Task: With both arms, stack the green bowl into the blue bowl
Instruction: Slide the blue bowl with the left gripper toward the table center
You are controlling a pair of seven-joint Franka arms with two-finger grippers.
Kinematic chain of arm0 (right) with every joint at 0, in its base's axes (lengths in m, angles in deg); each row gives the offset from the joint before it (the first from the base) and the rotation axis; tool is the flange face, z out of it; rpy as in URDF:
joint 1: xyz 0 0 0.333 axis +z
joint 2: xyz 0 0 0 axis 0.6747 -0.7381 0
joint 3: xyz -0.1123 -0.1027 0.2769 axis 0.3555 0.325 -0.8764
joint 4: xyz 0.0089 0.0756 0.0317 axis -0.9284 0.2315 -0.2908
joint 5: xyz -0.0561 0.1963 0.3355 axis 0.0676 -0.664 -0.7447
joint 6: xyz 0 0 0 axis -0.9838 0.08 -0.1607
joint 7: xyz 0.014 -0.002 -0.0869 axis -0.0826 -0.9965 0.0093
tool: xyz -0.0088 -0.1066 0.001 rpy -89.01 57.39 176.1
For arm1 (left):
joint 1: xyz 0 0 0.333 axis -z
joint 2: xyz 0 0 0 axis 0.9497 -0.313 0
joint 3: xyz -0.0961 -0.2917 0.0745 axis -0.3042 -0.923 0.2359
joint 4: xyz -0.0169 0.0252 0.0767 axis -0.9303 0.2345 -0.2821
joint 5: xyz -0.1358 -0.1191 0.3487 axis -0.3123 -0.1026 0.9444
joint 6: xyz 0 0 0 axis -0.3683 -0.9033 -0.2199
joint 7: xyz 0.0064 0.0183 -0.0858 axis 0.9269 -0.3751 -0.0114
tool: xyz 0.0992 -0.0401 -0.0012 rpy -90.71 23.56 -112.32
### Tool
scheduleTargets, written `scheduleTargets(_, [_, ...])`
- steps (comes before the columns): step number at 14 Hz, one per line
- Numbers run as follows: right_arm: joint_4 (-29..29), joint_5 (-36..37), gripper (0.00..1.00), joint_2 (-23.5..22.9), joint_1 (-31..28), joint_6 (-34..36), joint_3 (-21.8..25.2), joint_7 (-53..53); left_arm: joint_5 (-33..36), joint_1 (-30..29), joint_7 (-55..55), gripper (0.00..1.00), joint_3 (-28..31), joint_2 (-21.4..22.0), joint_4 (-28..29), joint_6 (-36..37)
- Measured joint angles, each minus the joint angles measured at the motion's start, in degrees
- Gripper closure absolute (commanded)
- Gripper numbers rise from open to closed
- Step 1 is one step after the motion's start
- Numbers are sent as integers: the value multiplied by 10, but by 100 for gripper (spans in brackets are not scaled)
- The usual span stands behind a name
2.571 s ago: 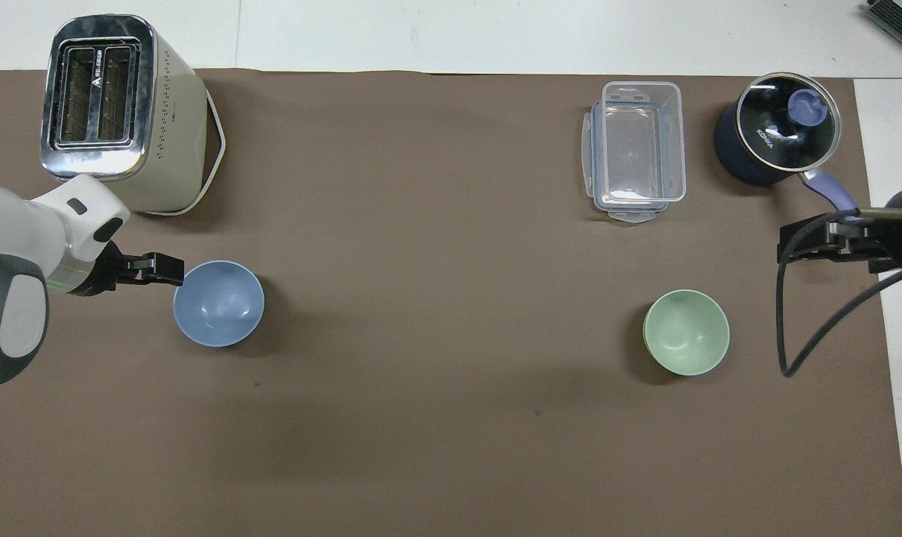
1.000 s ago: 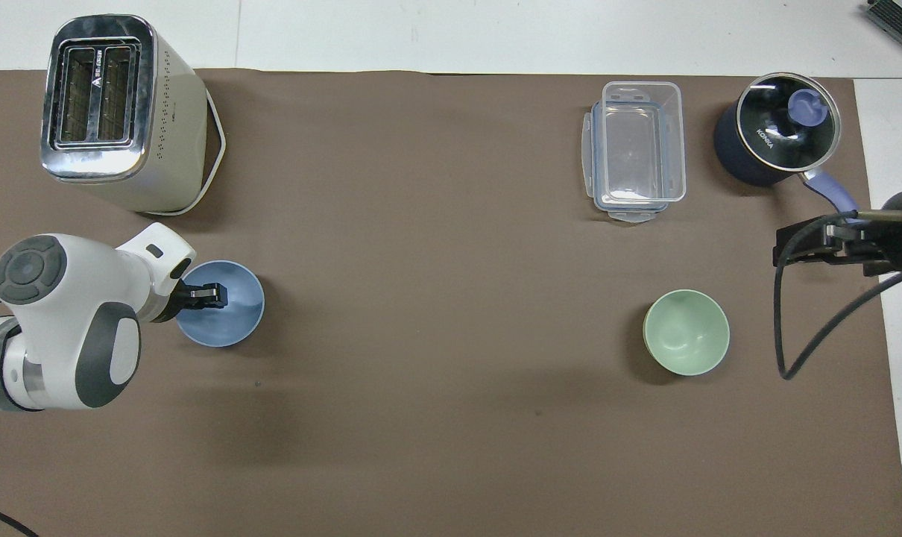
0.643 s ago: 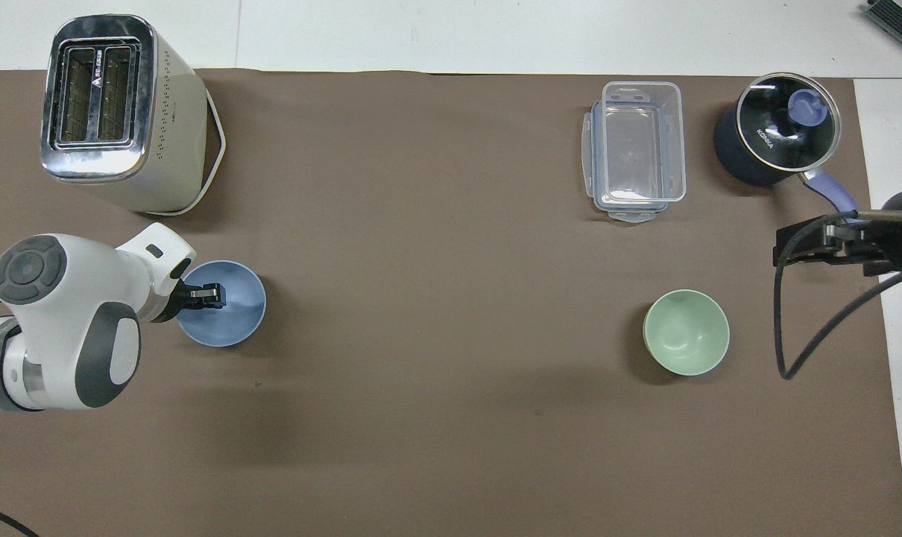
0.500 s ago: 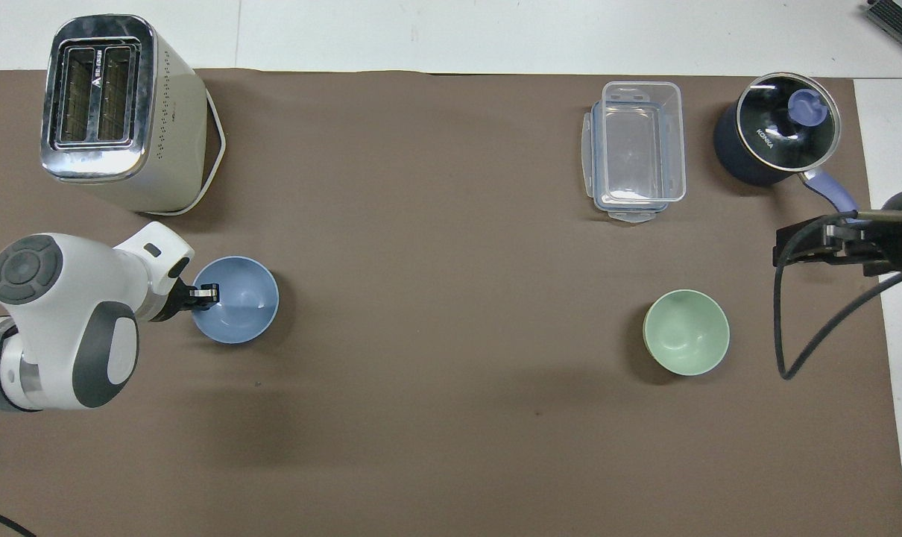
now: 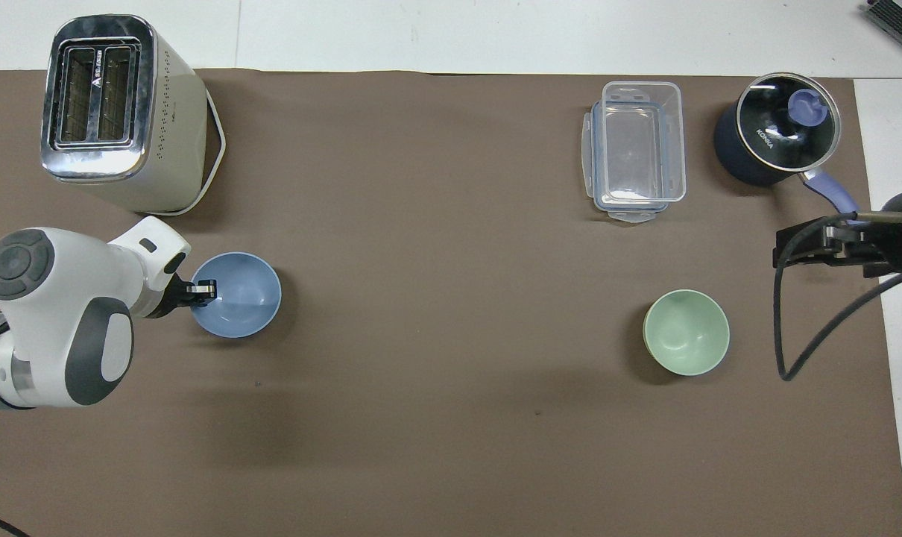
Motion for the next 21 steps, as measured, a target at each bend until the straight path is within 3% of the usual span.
scheduleTargets(9, [0, 0, 0, 0, 0, 0, 0, 0, -59, 2, -1, 100, -9, 30, -132, 171])
scheduleTargets(15, [0, 0, 0, 0, 0, 0, 0, 0, -64, 60, -66, 100, -17, 28, -127, 157])
scheduleTargets(21, [0, 0, 0, 0, 0, 0, 0, 0, -64, 156, -147, 100, -20, 4, -75, 52])
